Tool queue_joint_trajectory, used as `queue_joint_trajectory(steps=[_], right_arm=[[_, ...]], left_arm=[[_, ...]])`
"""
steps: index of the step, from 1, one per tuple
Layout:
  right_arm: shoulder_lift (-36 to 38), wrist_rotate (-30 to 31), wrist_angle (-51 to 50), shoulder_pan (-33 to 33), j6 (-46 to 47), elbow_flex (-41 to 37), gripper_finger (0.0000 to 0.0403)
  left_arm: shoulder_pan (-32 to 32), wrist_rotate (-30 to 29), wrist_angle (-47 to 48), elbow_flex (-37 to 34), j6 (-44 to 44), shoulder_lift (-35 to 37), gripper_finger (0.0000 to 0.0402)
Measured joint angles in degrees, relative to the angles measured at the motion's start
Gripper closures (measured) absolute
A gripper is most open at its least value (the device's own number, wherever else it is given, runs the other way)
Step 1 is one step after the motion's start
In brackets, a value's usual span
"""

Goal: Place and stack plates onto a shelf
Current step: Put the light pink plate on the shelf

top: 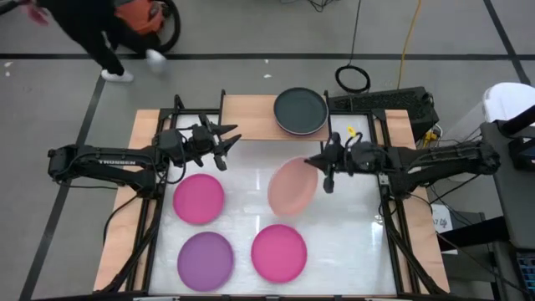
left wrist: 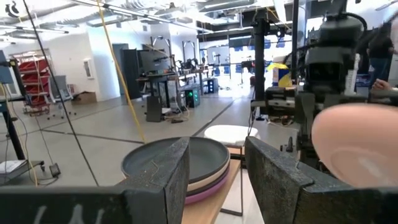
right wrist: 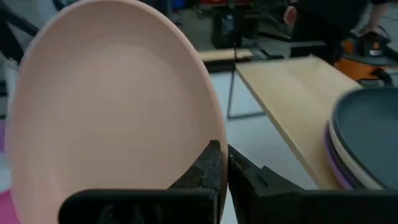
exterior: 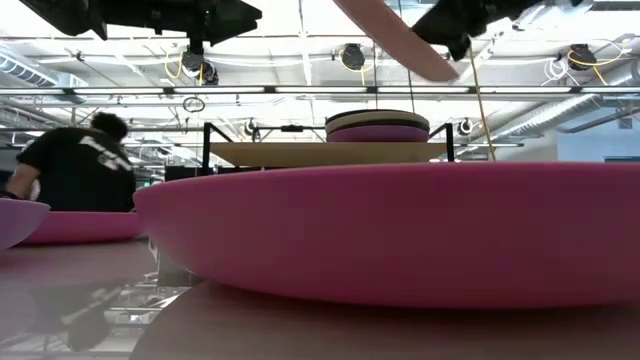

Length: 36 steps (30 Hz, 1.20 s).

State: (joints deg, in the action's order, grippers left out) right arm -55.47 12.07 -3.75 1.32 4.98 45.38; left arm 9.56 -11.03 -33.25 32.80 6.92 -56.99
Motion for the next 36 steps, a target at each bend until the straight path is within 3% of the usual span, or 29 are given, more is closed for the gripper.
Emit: queue_joint_trajectory(steps=[6,16,22,27,31,36], right_arm=[[-3.41,-6.09,3.41,-6.98,-1.68,2.73,0.0403],[-12.57,-9.64,13.69,-17.09,-3.74,7.74,0.0403],[-20.46,-11.37,14.49,-23.60,-3.85,16.23,0.0403],[-27.60,-17.05,14.54,-28.84,-3.87,24.56,0.0403],[-32.77,-18.51,14.07,-32.56,-2.88,28.29,0.0403],[-37.73,-19.63,15.44,-35.26,-2.75,29.38,0.0403]], left_arm=[[0.00,-0.02,-0.60,0.00,0.04,0.00,0.0240],[-0.02,-0.02,-1.43,0.00,0.27,0.00,0.0240],[0.15,-0.23,-2.17,0.00,0.44,0.00,0.0240],[0.20,-0.77,-4.39,0.04,1.07,0.11,0.0240],[0.02,-2.79,-4.06,0.04,3.63,2.59,0.0240],[0.00,-5.14,3.00,0.04,7.85,8.23,0.0240]])
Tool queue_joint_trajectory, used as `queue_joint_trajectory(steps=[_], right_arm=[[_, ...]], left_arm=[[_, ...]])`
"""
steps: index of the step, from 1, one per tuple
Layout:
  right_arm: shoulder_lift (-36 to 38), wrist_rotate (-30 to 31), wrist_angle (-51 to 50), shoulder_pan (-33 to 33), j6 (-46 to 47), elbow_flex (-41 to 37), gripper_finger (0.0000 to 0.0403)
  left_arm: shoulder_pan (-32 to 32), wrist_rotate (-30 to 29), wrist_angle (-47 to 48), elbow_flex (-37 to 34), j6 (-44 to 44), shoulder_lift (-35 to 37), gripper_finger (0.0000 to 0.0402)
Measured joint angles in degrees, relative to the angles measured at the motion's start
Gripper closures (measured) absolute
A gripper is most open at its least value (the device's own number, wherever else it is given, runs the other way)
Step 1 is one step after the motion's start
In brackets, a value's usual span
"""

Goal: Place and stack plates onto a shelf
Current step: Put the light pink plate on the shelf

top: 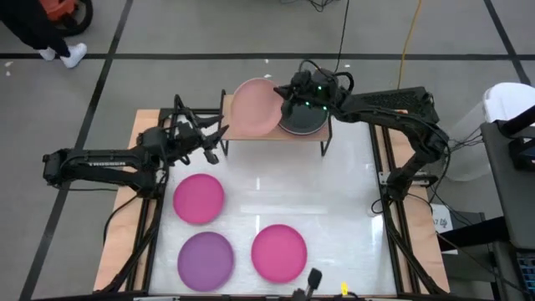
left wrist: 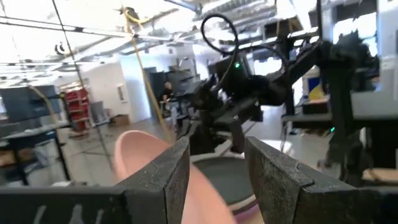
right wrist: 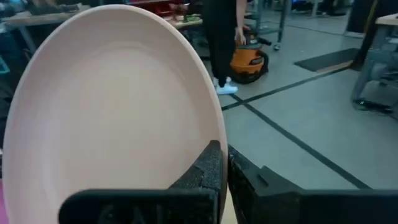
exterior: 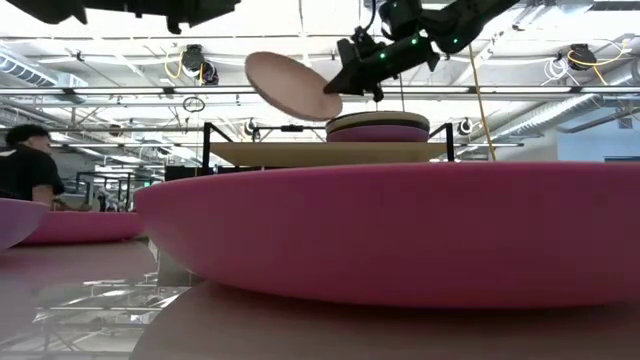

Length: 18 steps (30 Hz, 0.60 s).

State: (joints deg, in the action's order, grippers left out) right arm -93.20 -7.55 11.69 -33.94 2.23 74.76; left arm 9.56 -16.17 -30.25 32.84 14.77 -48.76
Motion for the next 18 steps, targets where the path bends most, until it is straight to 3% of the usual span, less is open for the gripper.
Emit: queue_joint_trajectory(steps=[3,9,18], right_arm=[[-2.05,-1.46,3.11,-1.14,0.50,0.11,0.0403],[-5.73,0.31,9.06,-1.85,1.84,0.77,0.0403],[-12.97,-1.05,3.78,-1.37,1.00,8.95,0.0403]], left_arm=[[-0.06,-2.61,5.61,0.00,1.93,2.99,0.0240],[0.22,-14.62,10.73,-0.02,4.98,4.62,0.0240],[0.52,-15.23,10.07,-0.02,7.47,4.43,0.0240]])
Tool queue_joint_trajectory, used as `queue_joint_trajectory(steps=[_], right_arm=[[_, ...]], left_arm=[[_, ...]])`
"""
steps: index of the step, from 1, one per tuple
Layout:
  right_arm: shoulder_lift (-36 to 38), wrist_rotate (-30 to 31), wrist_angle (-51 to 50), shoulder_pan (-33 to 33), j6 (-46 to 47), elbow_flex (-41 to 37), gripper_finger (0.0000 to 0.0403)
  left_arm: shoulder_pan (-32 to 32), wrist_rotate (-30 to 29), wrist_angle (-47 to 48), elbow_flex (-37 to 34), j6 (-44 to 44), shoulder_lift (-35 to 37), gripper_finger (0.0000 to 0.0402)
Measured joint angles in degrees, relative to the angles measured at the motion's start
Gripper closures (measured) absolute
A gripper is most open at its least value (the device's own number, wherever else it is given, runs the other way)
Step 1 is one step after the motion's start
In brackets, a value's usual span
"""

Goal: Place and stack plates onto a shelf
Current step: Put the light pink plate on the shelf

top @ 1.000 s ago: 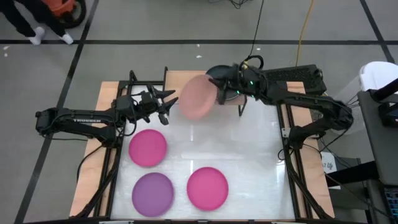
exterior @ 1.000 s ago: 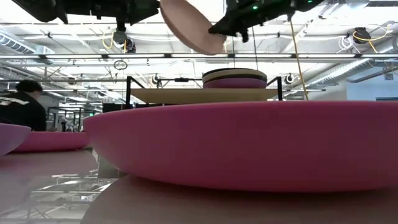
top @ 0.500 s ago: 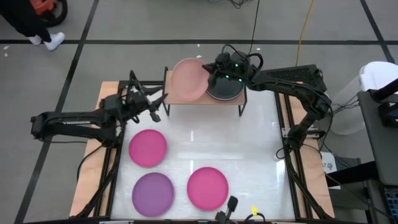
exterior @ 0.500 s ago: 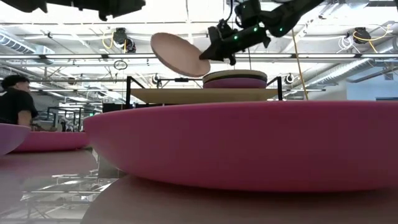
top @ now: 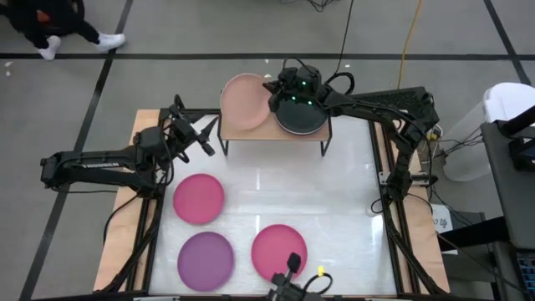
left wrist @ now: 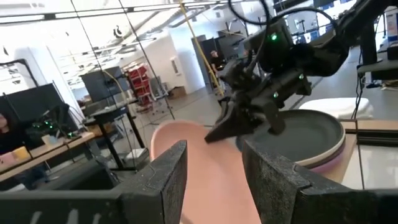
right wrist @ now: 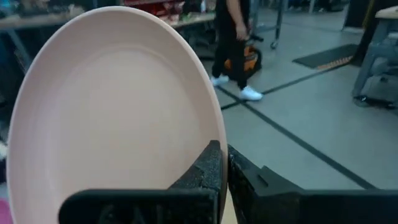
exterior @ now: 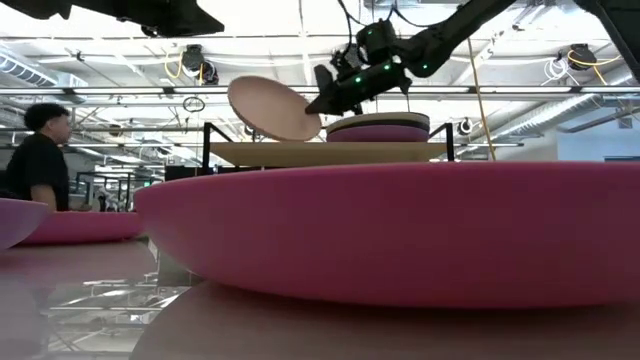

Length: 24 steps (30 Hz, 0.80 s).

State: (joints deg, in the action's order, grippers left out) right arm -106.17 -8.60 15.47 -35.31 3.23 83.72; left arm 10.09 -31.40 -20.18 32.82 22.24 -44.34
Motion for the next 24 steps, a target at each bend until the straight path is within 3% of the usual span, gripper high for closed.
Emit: queue_joint_trajectory(steps=[9,24], right_arm=[[-0.90,-0.52,-3.07,0.17,-2.30,0.49,0.0399],[-1.44,-0.17,-4.60,0.15,-5.65,0.47,0.0336]], left_arm=[[0.00,0.00,-0.63,0.00,-0.05,0.00,0.0240],[-0.04,0.04,-0.62,0.00,-2.01,0.00,0.0240]])
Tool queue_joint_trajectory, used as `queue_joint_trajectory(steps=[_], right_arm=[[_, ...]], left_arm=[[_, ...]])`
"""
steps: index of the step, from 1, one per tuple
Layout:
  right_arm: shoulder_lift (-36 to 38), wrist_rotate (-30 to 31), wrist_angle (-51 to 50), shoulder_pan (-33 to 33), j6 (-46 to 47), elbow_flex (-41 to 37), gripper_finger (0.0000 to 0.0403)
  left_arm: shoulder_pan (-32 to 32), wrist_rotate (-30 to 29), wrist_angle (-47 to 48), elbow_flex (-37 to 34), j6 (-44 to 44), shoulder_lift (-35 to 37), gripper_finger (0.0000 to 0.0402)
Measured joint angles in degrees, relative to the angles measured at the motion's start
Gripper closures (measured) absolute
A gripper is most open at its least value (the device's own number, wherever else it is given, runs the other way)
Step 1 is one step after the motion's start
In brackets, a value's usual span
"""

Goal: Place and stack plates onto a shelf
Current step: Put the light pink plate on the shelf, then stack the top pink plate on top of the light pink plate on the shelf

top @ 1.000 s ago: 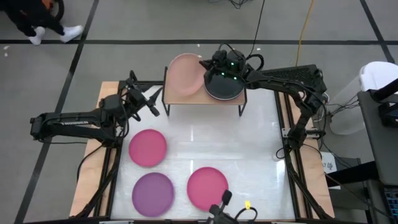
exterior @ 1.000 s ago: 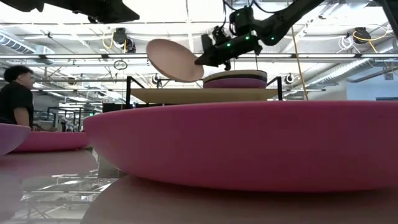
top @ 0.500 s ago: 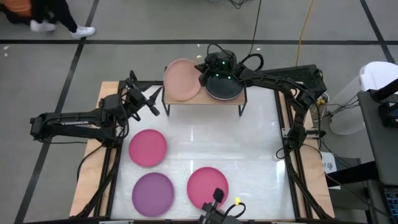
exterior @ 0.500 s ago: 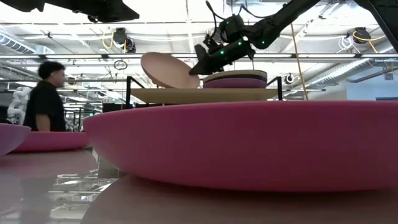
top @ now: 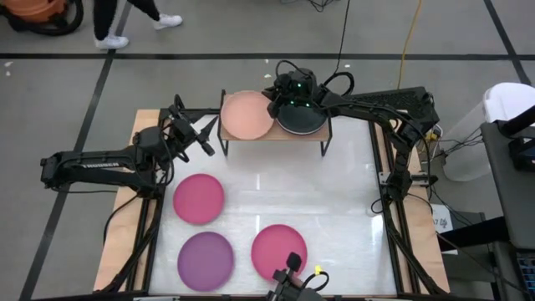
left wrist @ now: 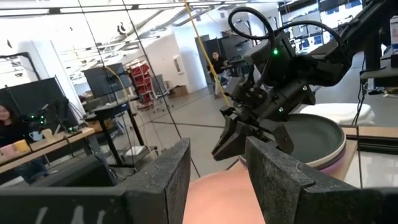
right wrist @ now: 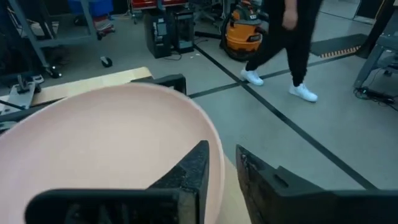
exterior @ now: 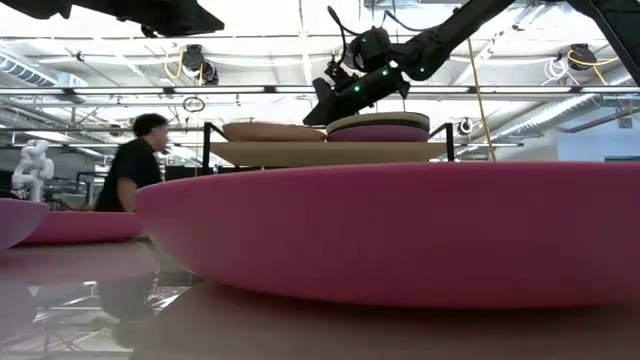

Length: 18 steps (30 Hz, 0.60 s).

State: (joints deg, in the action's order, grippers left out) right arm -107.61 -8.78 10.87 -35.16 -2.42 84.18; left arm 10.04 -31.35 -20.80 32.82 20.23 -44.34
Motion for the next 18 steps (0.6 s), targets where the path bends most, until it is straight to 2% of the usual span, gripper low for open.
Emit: queue_joint_trajectory(steps=[6,9,13,18], right_arm=[[3.51,-0.71,0.19,0.11,0.10,-0.04,0.0320],[7.49,-4.50,-1.36,0.78,-0.73,-0.04,0.0317],[14.79,-8.47,-11.28,3.16,-5.14,-0.04,0.0317],[25.12,-4.88,-28.90,9.02,-13.26,-2.54,0.0316]], left_arm=[[0.00,1.07,0.20,0.00,-0.18,0.00,0.0240],[0.00,2.94,1.00,0.00,-0.22,0.00,0.0240],[-0.02,5.78,3.61,0.00,-3.71,-0.02,0.0240],[-0.90,4.57,4.27,-0.04,-4.74,-0.65,0.0240]])
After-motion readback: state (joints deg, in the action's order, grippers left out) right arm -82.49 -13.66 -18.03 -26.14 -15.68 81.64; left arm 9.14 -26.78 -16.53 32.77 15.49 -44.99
